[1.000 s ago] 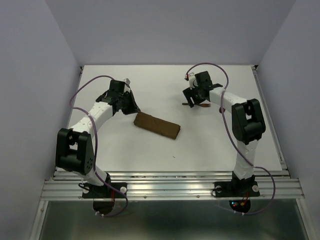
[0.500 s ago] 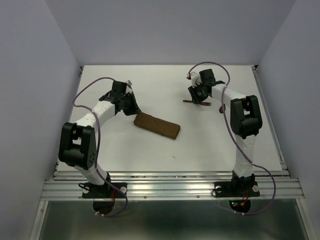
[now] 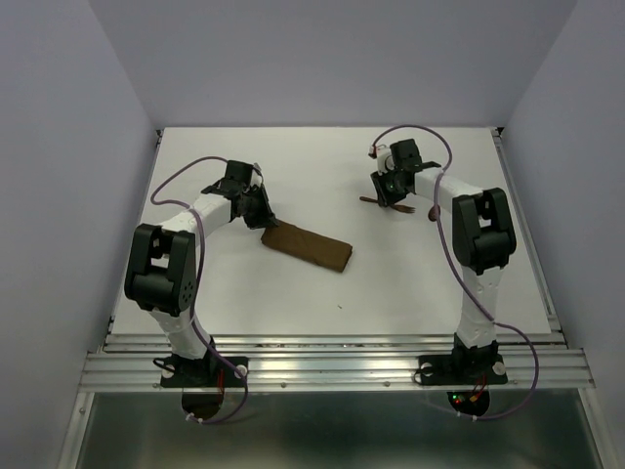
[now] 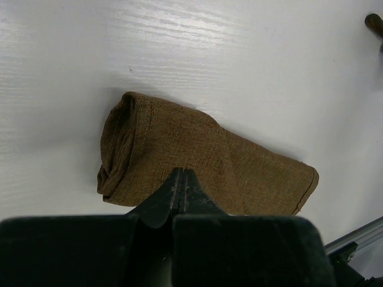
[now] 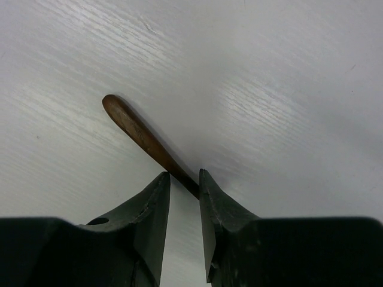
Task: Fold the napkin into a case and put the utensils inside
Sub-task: Pick up the fork from the center of the board.
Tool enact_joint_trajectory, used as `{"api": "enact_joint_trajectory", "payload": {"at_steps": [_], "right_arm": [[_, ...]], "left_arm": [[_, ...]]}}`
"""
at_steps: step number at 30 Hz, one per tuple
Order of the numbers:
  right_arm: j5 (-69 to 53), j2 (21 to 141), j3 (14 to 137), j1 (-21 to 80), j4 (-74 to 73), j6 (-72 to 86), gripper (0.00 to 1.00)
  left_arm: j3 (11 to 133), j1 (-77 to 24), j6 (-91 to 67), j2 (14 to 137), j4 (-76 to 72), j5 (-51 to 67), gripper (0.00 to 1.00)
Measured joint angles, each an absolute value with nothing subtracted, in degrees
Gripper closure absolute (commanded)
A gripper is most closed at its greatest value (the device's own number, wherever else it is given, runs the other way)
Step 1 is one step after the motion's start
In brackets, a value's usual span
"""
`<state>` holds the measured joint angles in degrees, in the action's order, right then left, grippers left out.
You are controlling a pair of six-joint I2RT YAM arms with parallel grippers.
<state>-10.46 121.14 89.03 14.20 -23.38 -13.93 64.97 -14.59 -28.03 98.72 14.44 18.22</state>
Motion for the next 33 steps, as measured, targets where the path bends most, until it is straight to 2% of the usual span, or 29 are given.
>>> {"api": "enact_joint_trajectory", "payload": {"at_steps": [2, 5, 8, 10, 13, 17, 19, 20, 24, 27, 28, 30, 33], "right_arm": [[-10.6, 121.0, 88.7, 14.2, -23.3, -13.2, 0.67], [-10.8, 120.7, 88.1, 14.2, -23.3, -12.2, 0.61], [-10.9, 120.3, 87.2, 14.2, -23.5, -11.6, 0.5], [-10.8, 120.0, 86.7, 14.2, -23.5, -11.1, 0.48], [-10.2, 119.6, 86.2, 14.2, -23.5, -10.7, 0.56], [-8.9, 119.6, 86.2, 14.3, -23.6, -10.0, 0.79], [-8.3, 119.5, 86.2, 14.5, -23.6, -9.4, 0.83], [-7.8, 119.3, 85.9, 14.7, -23.6, -8.6, 0.9], [-5.9, 117.8, 84.0, 15.9, -24.1, -6.0, 0.94], [-5.1, 116.2, 81.8, 16.7, -24.1, -3.8, 0.89], [-4.9, 115.3, 80.7, 17.0, -24.5, -2.5, 0.83], [-4.6, 114.2, 79.4, 17.4, -25.1, -0.7, 0.66], [-3.7, 112.2, 76.9, 18.3, -26.0, 1.9, 0.6]], "left_arm": [[65.0, -14.6, -28.2, 98.7, 14.4, 18.3, 1.0], [65.0, -14.6, -28.2, 98.7, 14.3, 18.7, 1.0], [65.0, -14.6, -28.4, 98.7, 14.3, 18.9, 1.0], [65.0, -14.6, -28.4, 98.7, 14.3, 19.0, 1.0], [65.0, -14.6, -28.4, 98.7, 14.3, 19.2, 1.0], [65.0, -14.6, -28.4, 98.7, 14.1, 19.4, 1.0], [65.0, -14.6, -28.4, 98.7, 13.9, 19.5, 1.0], [65.0, -14.6, -28.4, 98.7, 13.8, 19.5, 1.0], [65.0, -14.6, -28.6, 98.7, 13.5, 19.5, 1.0], [65.0, -14.6, -28.6, 98.7, 13.3, 19.6, 1.0], [65.0, -14.6, -28.6, 98.7, 13.2, 19.6, 1.0], [65.0, -14.7, -28.6, 98.7, 13.1, 19.7, 1.0], [65.0, -14.7, -28.6, 99.2, 13.0, 19.9, 1.0]]}}
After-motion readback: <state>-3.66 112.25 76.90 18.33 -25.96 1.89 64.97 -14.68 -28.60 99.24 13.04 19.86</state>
